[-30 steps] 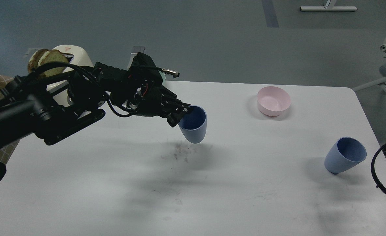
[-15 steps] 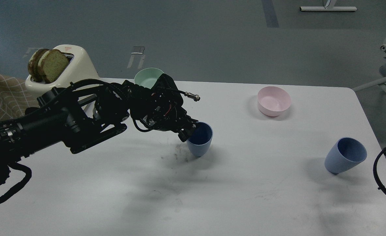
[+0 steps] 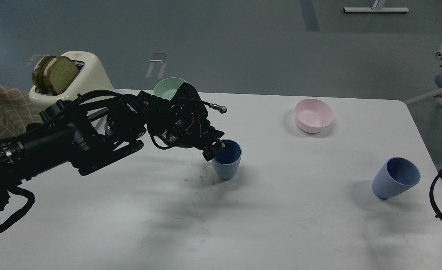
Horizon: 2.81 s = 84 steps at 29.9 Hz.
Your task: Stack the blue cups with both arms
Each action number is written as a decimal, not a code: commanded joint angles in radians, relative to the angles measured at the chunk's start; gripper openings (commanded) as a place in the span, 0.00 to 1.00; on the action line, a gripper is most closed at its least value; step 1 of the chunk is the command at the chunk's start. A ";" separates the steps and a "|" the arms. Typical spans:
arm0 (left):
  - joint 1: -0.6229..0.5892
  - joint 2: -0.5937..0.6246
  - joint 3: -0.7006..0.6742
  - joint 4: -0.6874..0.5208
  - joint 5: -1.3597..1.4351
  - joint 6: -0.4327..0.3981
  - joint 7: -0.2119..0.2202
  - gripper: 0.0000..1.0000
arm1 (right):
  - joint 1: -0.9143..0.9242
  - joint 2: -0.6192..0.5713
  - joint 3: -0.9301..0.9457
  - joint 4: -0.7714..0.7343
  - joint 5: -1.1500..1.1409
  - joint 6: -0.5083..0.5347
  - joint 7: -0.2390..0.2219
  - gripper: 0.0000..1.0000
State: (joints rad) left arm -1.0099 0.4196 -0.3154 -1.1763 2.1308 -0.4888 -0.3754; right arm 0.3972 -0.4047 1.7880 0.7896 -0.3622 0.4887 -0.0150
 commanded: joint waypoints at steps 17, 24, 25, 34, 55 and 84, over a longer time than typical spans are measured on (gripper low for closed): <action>0.364 0.059 -0.867 0.027 -1.242 0.104 0.000 0.98 | -0.063 -0.318 -0.015 0.316 -0.432 0.000 -0.006 1.00; 0.441 0.031 -0.916 0.115 -1.512 0.148 0.009 0.98 | -0.141 -0.332 -0.044 0.590 -0.968 0.000 -0.006 1.00; 0.442 0.030 -0.915 0.124 -1.519 0.148 0.010 0.98 | -0.153 -0.335 -0.051 0.618 -1.018 0.000 -0.006 1.00; 0.436 0.002 -0.904 0.127 -1.522 0.147 0.010 0.98 | -0.308 -0.442 -0.231 0.780 -1.310 0.000 -0.003 1.00; 0.433 -0.009 -0.901 0.118 -1.520 0.147 0.010 0.98 | -0.436 -0.448 -0.496 0.774 -1.523 0.000 -0.005 0.97; 0.424 -0.007 -0.876 0.116 -1.517 0.139 0.012 0.98 | -0.437 -0.413 -0.472 0.757 -1.503 0.000 -0.049 0.00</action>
State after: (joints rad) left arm -0.5859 0.4137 -1.1919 -1.0584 0.6134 -0.3476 -0.3635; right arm -0.0421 -0.8167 1.3041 1.5423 -1.8718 0.4888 -0.0668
